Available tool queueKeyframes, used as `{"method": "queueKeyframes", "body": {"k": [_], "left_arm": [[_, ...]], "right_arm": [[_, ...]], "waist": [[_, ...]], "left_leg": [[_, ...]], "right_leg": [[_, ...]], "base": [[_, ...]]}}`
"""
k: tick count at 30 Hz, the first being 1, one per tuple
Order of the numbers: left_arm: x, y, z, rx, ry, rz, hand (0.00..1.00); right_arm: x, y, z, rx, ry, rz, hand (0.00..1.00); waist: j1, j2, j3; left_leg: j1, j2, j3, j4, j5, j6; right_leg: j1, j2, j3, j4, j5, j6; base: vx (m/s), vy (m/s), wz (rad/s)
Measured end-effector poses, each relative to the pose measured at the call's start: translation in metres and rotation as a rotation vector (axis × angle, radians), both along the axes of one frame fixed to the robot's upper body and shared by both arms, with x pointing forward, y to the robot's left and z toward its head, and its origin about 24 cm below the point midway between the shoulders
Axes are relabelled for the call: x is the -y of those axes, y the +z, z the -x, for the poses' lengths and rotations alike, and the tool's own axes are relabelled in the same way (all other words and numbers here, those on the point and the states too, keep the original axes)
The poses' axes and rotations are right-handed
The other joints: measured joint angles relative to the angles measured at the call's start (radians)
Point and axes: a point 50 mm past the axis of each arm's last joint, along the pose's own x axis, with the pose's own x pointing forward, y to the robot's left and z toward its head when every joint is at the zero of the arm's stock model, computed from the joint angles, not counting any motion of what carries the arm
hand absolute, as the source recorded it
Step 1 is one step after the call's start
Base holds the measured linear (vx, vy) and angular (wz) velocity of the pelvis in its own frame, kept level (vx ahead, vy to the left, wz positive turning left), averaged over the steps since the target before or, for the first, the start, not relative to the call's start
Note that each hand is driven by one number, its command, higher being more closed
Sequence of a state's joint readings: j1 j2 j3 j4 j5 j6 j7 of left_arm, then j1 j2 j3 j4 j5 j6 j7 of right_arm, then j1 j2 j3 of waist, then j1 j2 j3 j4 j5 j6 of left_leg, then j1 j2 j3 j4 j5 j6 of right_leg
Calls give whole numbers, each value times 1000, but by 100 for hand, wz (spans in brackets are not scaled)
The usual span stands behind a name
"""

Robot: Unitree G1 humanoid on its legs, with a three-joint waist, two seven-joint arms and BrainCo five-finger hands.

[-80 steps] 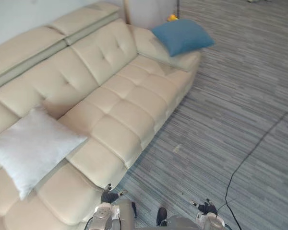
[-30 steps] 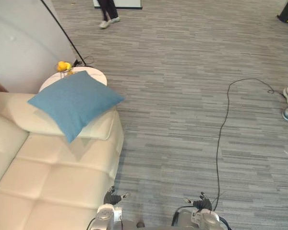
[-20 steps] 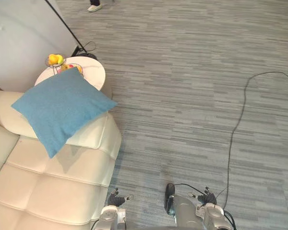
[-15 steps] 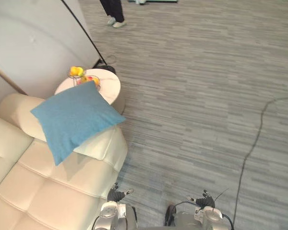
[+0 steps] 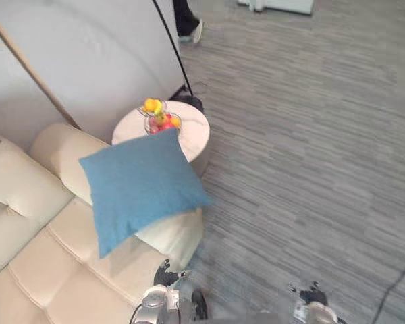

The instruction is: Pick up cushions and gather them together orderly.

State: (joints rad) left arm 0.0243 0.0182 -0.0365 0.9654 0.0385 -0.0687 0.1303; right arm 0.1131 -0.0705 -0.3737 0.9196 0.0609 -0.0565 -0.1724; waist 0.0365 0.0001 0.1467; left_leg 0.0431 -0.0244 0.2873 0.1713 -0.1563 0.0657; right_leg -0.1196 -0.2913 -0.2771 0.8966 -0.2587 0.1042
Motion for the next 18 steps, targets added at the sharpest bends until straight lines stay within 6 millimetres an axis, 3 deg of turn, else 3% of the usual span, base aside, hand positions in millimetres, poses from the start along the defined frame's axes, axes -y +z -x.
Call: {"method": "queueKeyframes", "body": {"k": [2, 5, 7, 9, 11, 13, 15, 16, 18], "left_arm": [[1, 0, 0, 1, 5, 3, 0], [6, 0, -1, 4, 14, 21, 0], [8, 0, -1, 7, 21, 28, 0], [11, -1, 1, -4, 25, 37, 0], [24, -3, 6, -14, 18, 74, 0], [23, -2, 4, -7, 22, 72, 0], [22, -2, 4, -8, 33, 73, 0], [22, -2, 4, -8, 33, 73, 0], [23, -1, 2, 1, 8, 66, 0]], "right_arm": [[-21, -4, -4, 6, 28, -52, 0], [-34, -4, -13, 32, 43, -81, 0], [-37, -6, -11, 21, 53, -89, 0], [-43, -8, -8, 21, 39, -113, 0], [-35, -7, -6, 18, 40, -94, 0], [-32, -6, -6, 21, 38, -83, 0], [-30, -6, -5, 18, 22, -87, 0], [-31, -6, -4, 18, 17, -90, 0], [-30, -6, -3, 20, 4, -95, 0]], "waist": [[1, 3, 1], [0, 9, 3], [0, -3, -2], [-2, -27, -1], [1, 15, -30], [-6, 35, -40], [-5, 42, -34], [-5, 38, -32], [-4, 31, -33]], "left_leg": [[47, 15, -43, -30, -4, -6], [67, 40, -122, -21, -45, -33], [62, 48, -192, 24, -87, -73], [58, 44, -265, 79, -140, -107], [31, 89, -312, 109, -158, -134], [-17, 128, -304, 148, -155, -139], [-66, 173, -230, 208, -132, -166], [-70, 182, -208, 220, -131, -164], [-76, 235, -37, 229, -118, -135]], "right_leg": [[-81, 52, 50, -61, -20, -17], [-147, 161, 190, -262, -18, -29], [-154, 223, 303, -415, 41, -30], [-129, 223, 330, -441, 118, -59], [-123, 230, 233, -426, 65, -88], [-111, 227, 149, -443, 55, -103], [-52, 217, 55, -481, 50, -115], [-37, 214, 41, -490, 50, -116], [37, 181, -45, -537, 53, -120]], "base": [[356, -52, 66], [274, -162, 73], [307, -291, 96], [283, -334, 103], [238, -256, 97], [260, -259, 117], [185, -217, 133], [77, -127, 132], [50, -70, 119]]}}
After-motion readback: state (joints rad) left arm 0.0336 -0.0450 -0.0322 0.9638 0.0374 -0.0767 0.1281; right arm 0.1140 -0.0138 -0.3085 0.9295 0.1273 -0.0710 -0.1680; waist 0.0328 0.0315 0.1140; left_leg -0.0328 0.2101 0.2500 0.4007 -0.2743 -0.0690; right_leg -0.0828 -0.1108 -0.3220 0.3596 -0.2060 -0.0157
